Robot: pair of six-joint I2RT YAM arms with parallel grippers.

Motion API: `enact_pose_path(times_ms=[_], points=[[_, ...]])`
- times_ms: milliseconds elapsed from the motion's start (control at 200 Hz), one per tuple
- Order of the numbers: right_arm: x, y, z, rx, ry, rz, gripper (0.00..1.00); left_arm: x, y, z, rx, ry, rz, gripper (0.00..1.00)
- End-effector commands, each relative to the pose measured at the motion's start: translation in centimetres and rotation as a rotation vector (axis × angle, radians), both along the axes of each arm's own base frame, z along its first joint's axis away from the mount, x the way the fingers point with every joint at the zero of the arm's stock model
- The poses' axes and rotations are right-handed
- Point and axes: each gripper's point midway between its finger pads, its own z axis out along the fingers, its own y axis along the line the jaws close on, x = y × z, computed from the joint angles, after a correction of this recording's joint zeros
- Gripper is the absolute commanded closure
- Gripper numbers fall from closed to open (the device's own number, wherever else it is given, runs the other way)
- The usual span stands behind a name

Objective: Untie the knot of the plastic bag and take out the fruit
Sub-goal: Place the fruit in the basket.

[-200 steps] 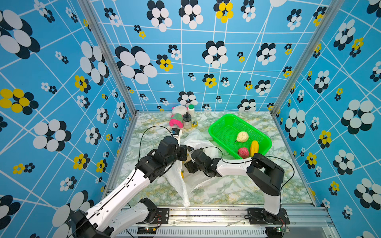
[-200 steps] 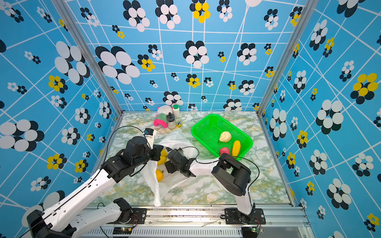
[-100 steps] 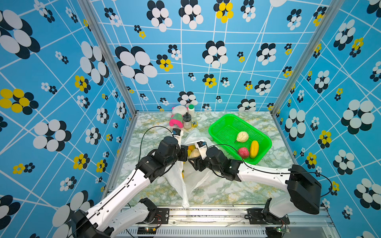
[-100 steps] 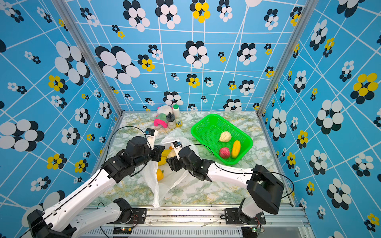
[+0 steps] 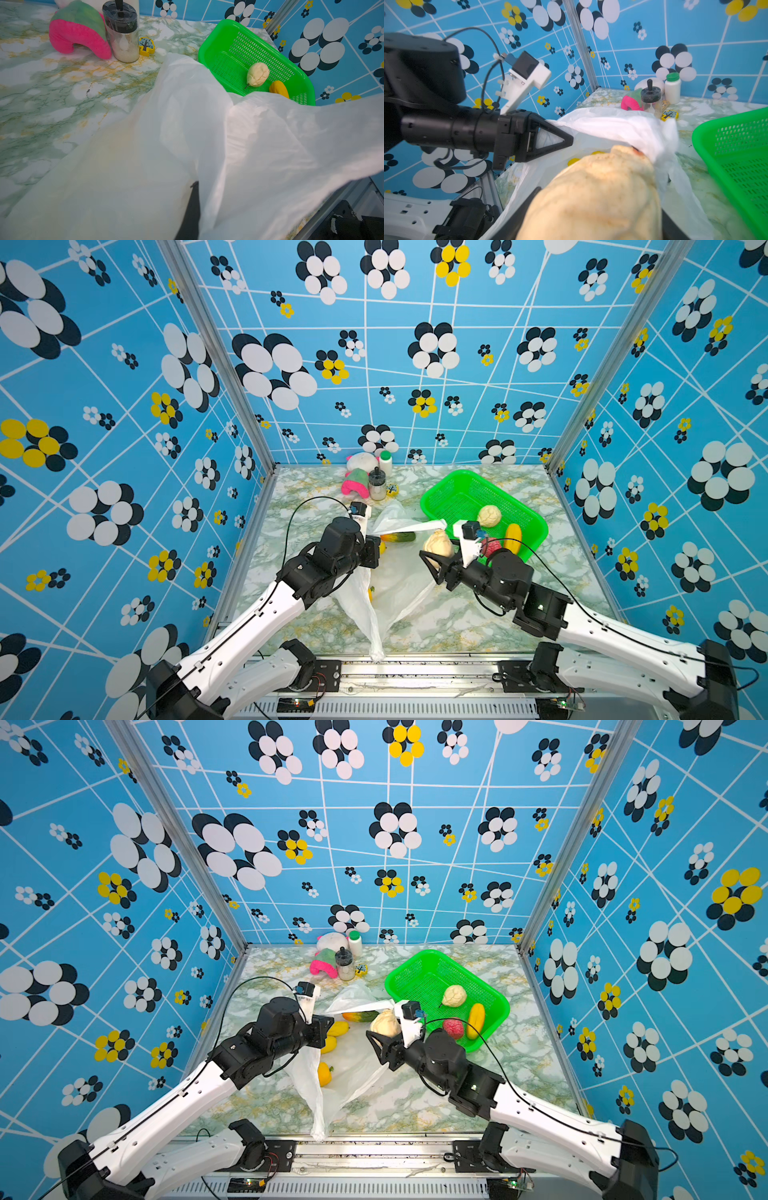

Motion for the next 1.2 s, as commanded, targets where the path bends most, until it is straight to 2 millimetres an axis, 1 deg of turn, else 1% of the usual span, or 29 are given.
enact_pose_path(times_ms=[0, 50, 115, 235, 295, 380, 490, 570, 650, 700, 785, 915, 989, 1049, 1104, 1194], points=[[1.4, -4.2, 0.1, -0.041, -0.052, -0.192, 0.58, 0.2, 0.1, 0.0, -0.007, 0.000, 0.011, 1.00], [2.0, -5.6, 0.0, -0.060, -0.052, -0.257, 0.58, 0.2, 0.1, -0.2, -0.011, -0.002, 0.010, 1.00], [2.9, -6.8, -0.3, -0.089, -0.040, -0.314, 0.59, 0.2, 0.1, -0.3, -0.013, 0.003, 0.009, 1.00], [5.0, -9.6, -0.9, -0.127, 0.025, -0.446, 0.63, 0.1, -0.2, 0.0, -0.013, 0.013, 0.002, 1.00], [5.4, -9.7, -1.0, -0.107, 0.050, -0.427, 0.63, 0.2, -0.2, 0.0, -0.012, 0.011, 0.002, 1.00], [5.2, -9.1, -1.3, -0.077, 0.050, -0.373, 0.63, 0.3, -0.2, -0.1, -0.018, 0.003, 0.004, 1.00], [5.2, -9.6, -1.9, -0.073, 0.067, -0.393, 0.63, 0.4, -0.3, -0.2, -0.017, 0.010, 0.005, 1.00], [5.5, -10.8, -1.8, -0.082, 0.075, -0.452, 0.62, 0.3, -0.2, 0.0, -0.011, 0.017, 0.004, 1.00], [6.5, -12.9, -2.1, -0.115, 0.091, -0.562, 0.62, 0.2, 0.0, 0.2, -0.006, 0.011, 0.008, 1.00], [7.4, -14.3, -2.8, -0.133, 0.117, -0.626, 0.62, 0.3, 0.0, 0.1, -0.009, 0.001, 0.011, 1.00], [9.1, -16.5, -4.7, -0.135, 0.192, -0.707, 0.62, 0.4, 0.0, -0.2, -0.012, 0.002, 0.018, 1.00], [11.7, -20.7, -8.1, -0.057, 0.349, -0.804, 0.62, 0.4, -0.2, -0.3, 0.007, 0.033, 0.013, 1.00], [13.3, -22.4, -10.3, 0.006, 0.446, -0.820, 0.62, 0.4, 0.1, -0.2, 0.018, 0.027, 0.017, 1.00], [14.5, -23.2, -11.9, 0.032, 0.500, -0.824, 0.63, 0.4, 0.4, 0.0, 0.019, 0.016, 0.026, 1.00], [15.3, -23.6, -13.0, 0.015, 0.531, -0.846, 0.64, 0.3, 0.6, 0.4, 0.019, 0.012, 0.035, 1.00], [16.6, -23.0, -14.4, -0.005, 0.575, -0.826, 0.64, -0.1, 1.0, 2.1, 0.015, 0.027, 0.039, 1.00]])
